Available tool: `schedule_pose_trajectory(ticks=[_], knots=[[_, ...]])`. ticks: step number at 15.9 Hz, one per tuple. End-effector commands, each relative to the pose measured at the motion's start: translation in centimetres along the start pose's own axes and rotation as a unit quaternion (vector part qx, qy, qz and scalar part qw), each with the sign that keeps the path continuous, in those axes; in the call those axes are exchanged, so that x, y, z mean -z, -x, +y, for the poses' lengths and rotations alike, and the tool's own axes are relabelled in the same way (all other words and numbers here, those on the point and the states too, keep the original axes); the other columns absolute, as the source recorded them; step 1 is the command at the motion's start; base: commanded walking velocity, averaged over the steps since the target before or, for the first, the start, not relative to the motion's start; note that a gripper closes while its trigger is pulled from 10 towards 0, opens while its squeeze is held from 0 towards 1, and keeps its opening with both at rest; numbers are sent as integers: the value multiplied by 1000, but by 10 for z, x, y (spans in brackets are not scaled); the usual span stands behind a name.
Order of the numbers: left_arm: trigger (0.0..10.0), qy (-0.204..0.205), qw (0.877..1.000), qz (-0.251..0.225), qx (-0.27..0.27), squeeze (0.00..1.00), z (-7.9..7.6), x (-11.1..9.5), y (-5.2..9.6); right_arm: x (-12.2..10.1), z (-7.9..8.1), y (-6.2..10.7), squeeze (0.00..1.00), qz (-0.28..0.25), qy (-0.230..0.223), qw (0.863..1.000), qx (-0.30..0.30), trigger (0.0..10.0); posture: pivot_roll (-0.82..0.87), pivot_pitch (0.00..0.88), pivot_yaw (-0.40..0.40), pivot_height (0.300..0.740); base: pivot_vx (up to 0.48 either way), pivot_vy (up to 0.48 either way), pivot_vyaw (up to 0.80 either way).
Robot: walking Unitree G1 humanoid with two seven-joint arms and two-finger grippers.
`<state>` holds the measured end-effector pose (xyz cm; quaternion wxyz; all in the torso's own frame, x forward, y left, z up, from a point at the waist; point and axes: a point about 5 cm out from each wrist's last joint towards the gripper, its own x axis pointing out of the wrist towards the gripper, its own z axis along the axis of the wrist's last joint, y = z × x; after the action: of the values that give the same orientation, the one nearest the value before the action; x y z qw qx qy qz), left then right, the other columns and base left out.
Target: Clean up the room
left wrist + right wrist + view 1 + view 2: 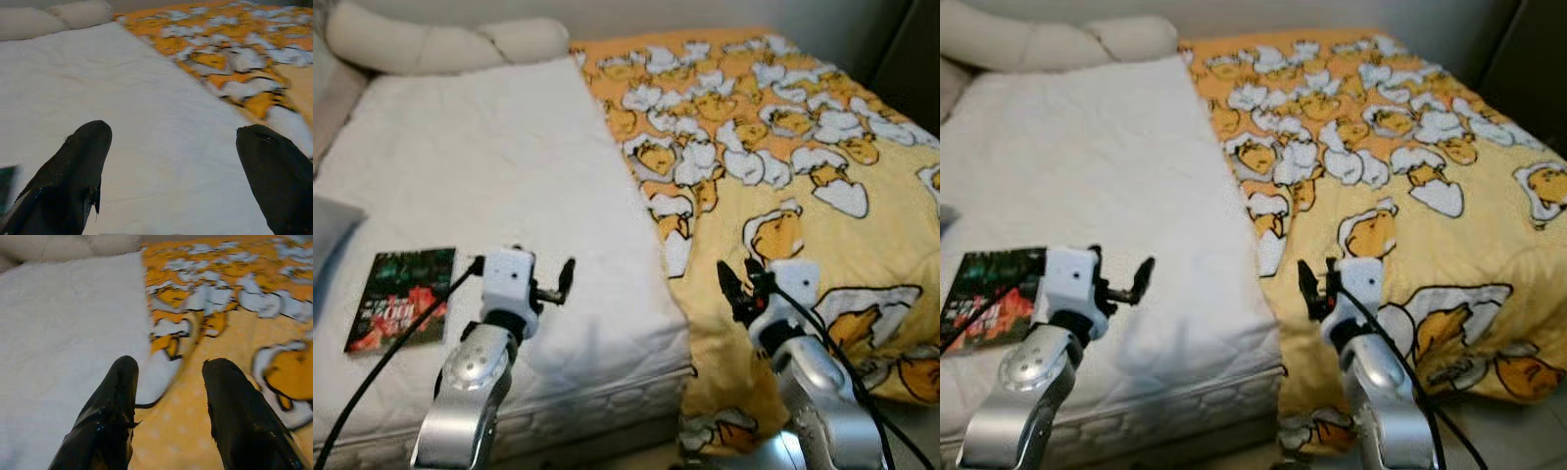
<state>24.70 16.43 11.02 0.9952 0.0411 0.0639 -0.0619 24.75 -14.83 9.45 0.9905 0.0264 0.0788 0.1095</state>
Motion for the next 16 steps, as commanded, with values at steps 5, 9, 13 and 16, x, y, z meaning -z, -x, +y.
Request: schedule_pose_trajectory(ticks=[5, 9, 13, 16], knots=[[10000, -12, 1000, -2, -19, 0, 0, -6, 6, 1, -10, 0, 0, 20, 6, 1000, 8, 10000, -8, 0, 11, 740, 0, -361, 608], [10000, -37, 999, 1, 5, 0, -2, -3, 8, 12, -13, 17, 0, 39, 22, 999, 11, 10000, -19, 0, 13, 740, 0, 0, 0], [10000, -24, 1000, 9, 14, 0, -4, -3, 9, 18, -13, 23, 0, 50, 0, 998, 26, 10000, -16, 0, 12, 740, 0, 0, 0], [10000, -17, 999, 21, 18, 0, -4, 3, 10, 14, -13, 19, 0, 42, 11, 999, 25, 10000, -15, 0, 13, 740, 0, 0, 0]])
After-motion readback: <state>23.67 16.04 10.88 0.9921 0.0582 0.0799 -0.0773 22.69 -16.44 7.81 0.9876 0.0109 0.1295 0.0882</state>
